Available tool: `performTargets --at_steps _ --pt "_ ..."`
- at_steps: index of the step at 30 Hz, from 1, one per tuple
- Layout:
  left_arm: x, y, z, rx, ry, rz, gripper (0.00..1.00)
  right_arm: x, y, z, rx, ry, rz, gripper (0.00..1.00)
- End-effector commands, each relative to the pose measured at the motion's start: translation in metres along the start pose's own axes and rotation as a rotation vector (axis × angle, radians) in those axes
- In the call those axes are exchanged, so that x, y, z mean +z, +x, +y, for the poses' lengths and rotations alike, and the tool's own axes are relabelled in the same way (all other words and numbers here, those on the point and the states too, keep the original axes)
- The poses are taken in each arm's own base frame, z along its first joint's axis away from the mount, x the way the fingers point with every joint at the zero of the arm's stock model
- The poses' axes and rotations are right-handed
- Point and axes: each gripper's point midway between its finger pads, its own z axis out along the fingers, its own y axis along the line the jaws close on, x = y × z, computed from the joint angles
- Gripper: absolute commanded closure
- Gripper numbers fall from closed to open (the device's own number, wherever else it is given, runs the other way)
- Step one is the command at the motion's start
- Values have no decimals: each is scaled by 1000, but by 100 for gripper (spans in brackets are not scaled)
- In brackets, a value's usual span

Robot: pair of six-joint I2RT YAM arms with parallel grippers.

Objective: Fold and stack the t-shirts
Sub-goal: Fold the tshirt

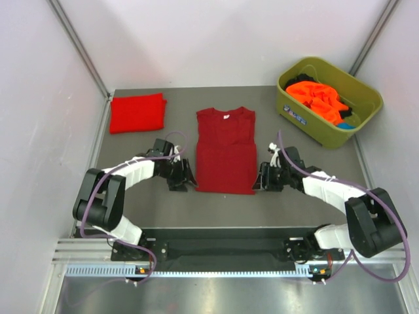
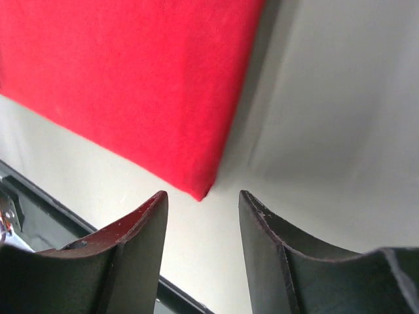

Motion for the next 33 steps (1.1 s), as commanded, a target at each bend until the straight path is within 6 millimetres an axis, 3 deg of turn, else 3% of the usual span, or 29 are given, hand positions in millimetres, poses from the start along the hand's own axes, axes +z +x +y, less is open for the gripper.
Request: performTargets --at_steps 1,7,15,18,19,21,22,30,32,33 --pt "0 -18 -13 6 67 -75 39 6 -6 16 12 -37 -54 52" --pt "11 -12 1 -15 23 -55 42 20 14 7 28 -12 -26 55" --pt "20 3 11 -31 26 -16 61 25 23 3 9 14 -21 75" --pt "22 4 12 -21 32 -11 74 23 25 -3 5 46 -21 85" --pt "23 4 12 -23 32 -8 84 23 27 -4 0 48 -21 91" --pt "23 6 12 -27 40 3 90 22 28 -5 -3 48 -21 97" --pt "23 6 11 -30 44 3 100 21 28 -6 -9 49 -21 100" --pt "7 3 4 -32 39 -58 100 15 29 -7 -34 63 -28 100" --pt "2 4 6 -44 13 -62 87 13 29 -6 -33 59 -33 100" --pt "-1 1 4 -39 13 -78 70 12 29 -6 -30 60 -34 100"
